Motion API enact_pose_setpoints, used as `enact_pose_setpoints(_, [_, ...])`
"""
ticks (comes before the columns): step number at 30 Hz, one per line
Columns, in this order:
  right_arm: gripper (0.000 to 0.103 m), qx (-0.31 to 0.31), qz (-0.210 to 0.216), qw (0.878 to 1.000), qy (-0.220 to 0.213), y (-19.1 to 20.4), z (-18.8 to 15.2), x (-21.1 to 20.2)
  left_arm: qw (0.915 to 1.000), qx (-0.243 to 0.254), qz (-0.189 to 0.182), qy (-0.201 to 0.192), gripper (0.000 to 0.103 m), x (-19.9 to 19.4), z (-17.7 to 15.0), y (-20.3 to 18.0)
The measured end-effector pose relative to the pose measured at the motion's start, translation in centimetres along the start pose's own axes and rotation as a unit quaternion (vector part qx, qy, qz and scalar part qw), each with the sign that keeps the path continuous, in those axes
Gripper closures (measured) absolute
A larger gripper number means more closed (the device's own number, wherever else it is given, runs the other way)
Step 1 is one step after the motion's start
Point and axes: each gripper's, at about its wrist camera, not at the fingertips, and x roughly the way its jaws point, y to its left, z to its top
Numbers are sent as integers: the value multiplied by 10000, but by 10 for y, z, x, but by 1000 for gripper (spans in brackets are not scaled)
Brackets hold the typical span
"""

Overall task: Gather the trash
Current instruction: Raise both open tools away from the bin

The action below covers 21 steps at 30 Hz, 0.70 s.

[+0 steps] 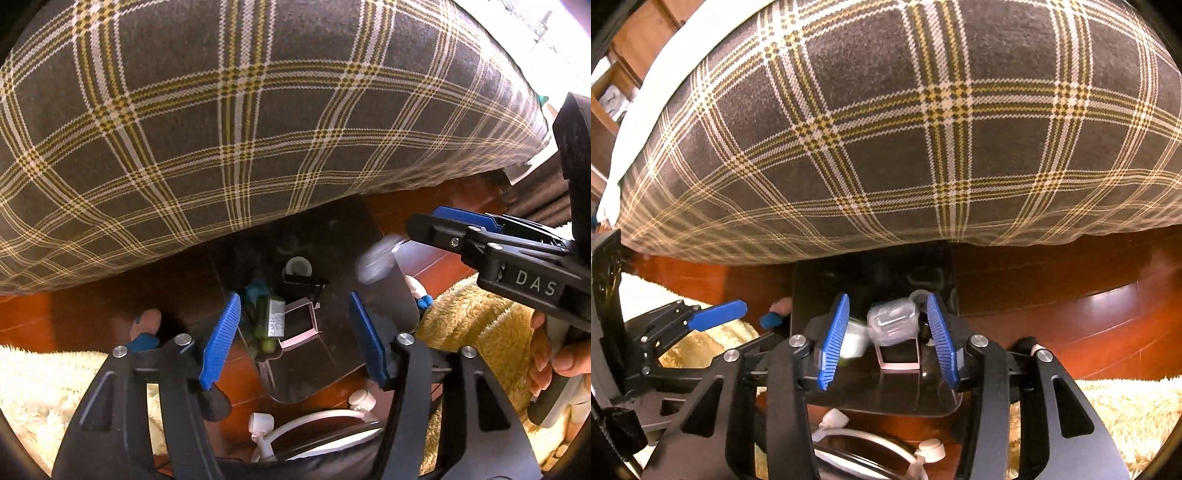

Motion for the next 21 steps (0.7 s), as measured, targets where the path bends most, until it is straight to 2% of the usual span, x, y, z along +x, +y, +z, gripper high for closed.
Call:
enact_pose_setpoints(5, [49,76,-29,10000,-57,-6,6,-11,10000,-19,83,-46,44,-7,2,4])
enact_pose_setpoints(9, [41,192,-34,9990,-401,-13,13,-34,9997,4,126,-219,41,-27,7,7])
enact_pose_setpoints(11, [36,197,-60,9974,-690,-14,18,-52,9988,79,215,-423,38,-44,11,6])
enact_pose_setpoints(16, [36,5,-200,9903,-1375,-14,39,-107,9931,179,411,-1086,36,-101,30,3])
enact_pose_setpoints(21, [35,-113,-258,9796,-1988,-24,75,-169,9845,222,466,-1678,36,-158,59,7])
